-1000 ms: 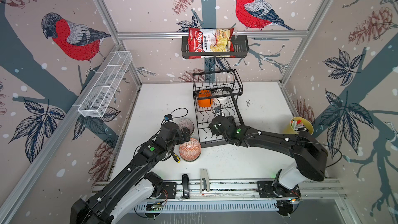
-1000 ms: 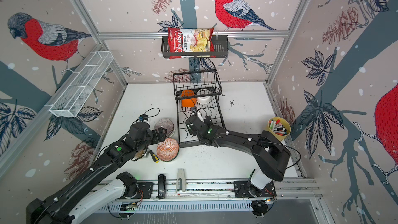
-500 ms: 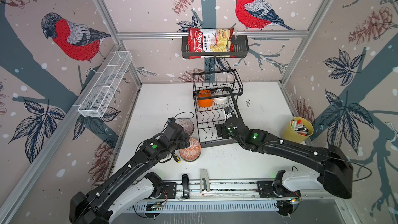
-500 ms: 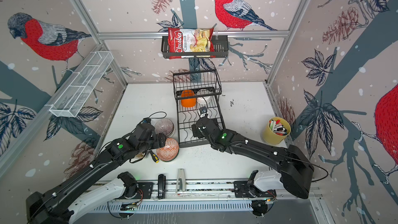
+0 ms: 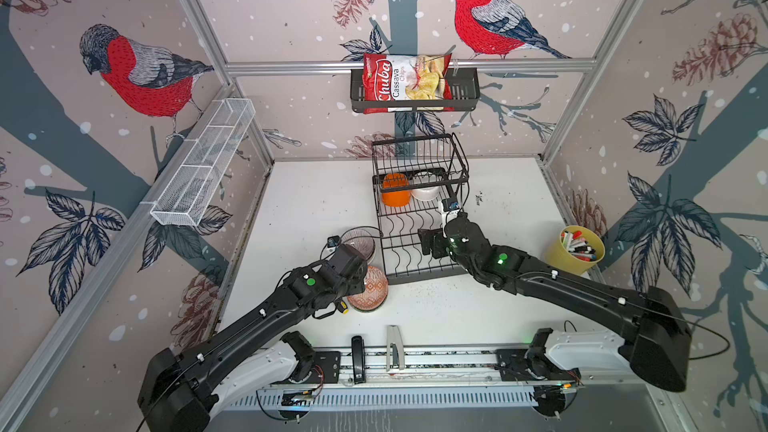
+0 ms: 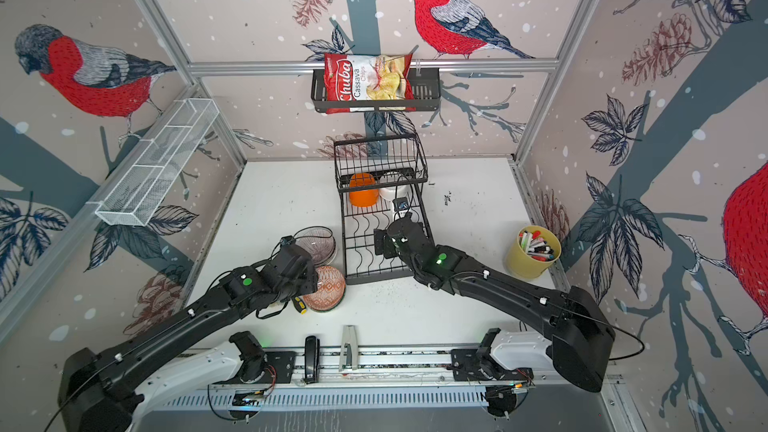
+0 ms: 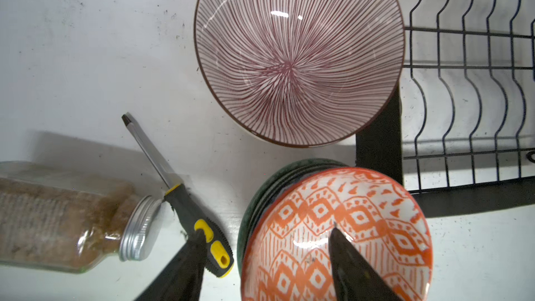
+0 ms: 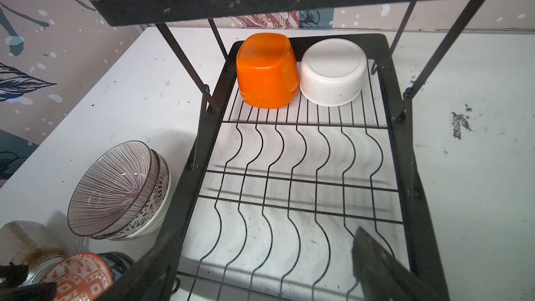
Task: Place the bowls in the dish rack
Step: 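Reach the left gripper down to the orange-patterned bowl rim on the stack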
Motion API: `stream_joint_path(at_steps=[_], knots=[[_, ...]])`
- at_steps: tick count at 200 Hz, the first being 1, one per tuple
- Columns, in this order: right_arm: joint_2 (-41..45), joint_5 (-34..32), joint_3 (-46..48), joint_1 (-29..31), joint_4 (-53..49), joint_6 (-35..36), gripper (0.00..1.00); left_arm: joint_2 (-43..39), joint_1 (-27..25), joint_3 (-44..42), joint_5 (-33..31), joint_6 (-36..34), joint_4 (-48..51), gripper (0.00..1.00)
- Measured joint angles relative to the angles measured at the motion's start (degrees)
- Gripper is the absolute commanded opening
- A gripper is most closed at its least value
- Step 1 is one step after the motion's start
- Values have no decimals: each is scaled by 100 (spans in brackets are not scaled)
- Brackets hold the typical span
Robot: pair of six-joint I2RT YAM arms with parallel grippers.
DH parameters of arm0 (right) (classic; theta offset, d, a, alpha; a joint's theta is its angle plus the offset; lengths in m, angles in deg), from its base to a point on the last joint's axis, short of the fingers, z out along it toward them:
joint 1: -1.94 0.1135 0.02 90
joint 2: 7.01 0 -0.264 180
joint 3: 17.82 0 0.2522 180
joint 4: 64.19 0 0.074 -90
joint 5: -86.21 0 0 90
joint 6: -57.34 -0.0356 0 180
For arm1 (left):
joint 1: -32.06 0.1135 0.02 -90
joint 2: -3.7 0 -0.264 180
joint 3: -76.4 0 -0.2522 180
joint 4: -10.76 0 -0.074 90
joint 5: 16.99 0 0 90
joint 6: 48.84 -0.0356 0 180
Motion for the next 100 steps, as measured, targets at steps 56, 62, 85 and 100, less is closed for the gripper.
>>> stream_joint_path(at_steps=[56, 62, 85, 100], knots=[[-149, 116, -92, -26, 122, -2, 91, 133, -11, -203, -11, 120, -138, 49], [-162, 122, -92, -26, 127, -2, 91, 131, -11, -216, -11, 118, -149, 47], [-236, 168, -101, -28, 133, -4, 91, 111, -11, -256, -11, 118, -188, 37], [-297, 184, -127, -31, 133, -4, 91, 98, -11, -278, -9, 116, -247, 33]])
